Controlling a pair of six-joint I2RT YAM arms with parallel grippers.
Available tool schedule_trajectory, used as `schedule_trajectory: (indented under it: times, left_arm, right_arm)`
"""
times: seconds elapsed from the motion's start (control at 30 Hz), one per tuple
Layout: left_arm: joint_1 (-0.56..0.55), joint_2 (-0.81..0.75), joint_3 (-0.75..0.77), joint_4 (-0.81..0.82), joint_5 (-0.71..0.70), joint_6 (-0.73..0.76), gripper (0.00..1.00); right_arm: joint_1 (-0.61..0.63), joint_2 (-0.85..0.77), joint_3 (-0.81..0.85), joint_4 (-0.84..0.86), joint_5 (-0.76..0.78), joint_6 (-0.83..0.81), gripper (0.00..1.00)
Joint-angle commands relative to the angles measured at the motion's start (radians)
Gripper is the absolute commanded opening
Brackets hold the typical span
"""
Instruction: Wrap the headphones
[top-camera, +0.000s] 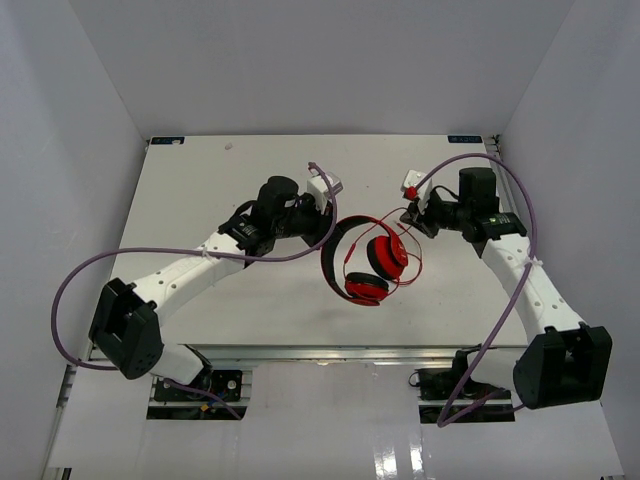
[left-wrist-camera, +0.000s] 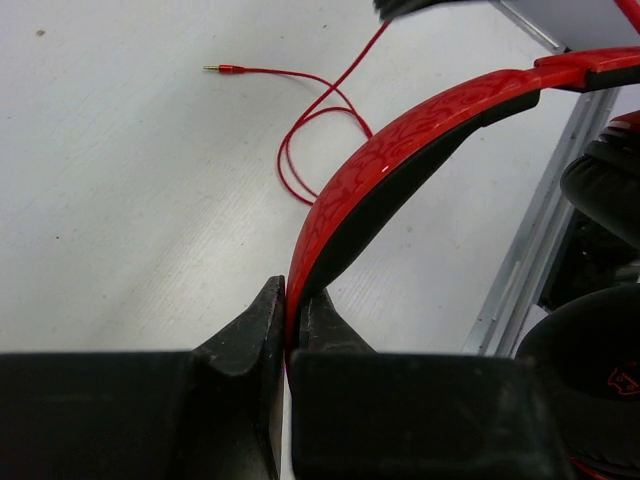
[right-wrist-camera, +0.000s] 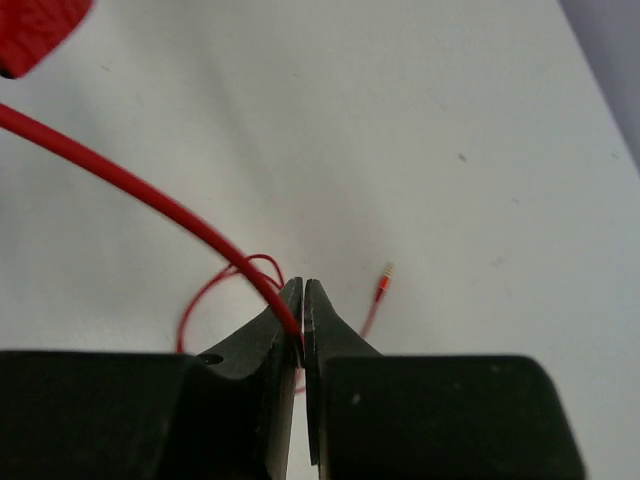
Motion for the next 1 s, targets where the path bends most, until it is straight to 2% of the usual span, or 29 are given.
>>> schedule_trajectory:
  times: [0.0,0.13,0.33,0.5,0.73,0.97]
  left_arm:
    - [0.001,-0.076,0.082,0.06,0.107,-0.102,0.0]
    - [0.001,-0.08,0.111,0.058,0.121,-0.131,0.0]
    - [0.001,-0.072,0.155,0.047,0.057,-0.161,0.0]
    - [0.0,-0.064,0.194,0.043,0.044,-0.172,0.0]
    - [0.001,-0.09,0.233,0.036,0.021,-0.176,0.0]
    - [0.001,-0.102,0.252,0.033,0.0,-0.183,0.0]
  right_arm:
    - [0.003,0.068,-0.015,0.035,-0.327,0.089,0.1]
    - [0.003,0.101,-0.007,0.044,-0.416,0.123,0.11]
    - [0.003,0.09,-0.042,0.055,-0.505,0.143,0.13]
    - [0.002,0.078,-0.071,0.067,-0.485,0.162,0.12]
    - [-0.001,0.063,-0.164,0.183,-0.4,0.246,0.08]
    - [-0.003,0.055,-0.204,0.239,-0.389,0.285,0.08]
